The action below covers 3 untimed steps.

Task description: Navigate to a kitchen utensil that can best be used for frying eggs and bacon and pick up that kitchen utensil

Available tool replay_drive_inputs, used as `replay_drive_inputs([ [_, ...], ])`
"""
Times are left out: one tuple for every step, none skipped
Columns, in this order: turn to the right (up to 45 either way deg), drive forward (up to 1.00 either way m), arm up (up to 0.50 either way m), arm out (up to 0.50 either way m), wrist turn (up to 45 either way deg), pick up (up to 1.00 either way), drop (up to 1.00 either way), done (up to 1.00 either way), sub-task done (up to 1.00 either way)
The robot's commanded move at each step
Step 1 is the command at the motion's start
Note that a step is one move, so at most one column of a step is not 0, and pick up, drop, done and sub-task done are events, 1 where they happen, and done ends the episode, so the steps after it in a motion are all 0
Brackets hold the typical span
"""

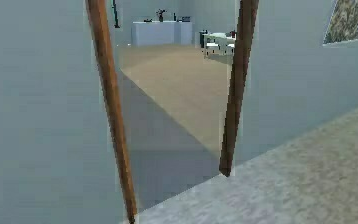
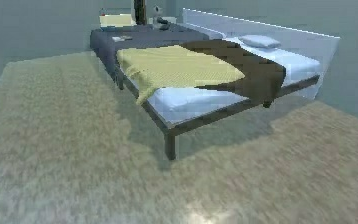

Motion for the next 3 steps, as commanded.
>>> replay_drive_inputs([
  [0.0, 0.9, 0.0, 0.0, 0.0, 0.0, 0.0, 0.0, 0.0],
  [15.0, 0.0, 0.0, 0.0, 0.0, 0.0, 0.0, 0.0, 0.0],
  [0.0, 0.65, 0.0, 0.0, 0.0, 0.0, 0.0, 0.0, 0.0],
])
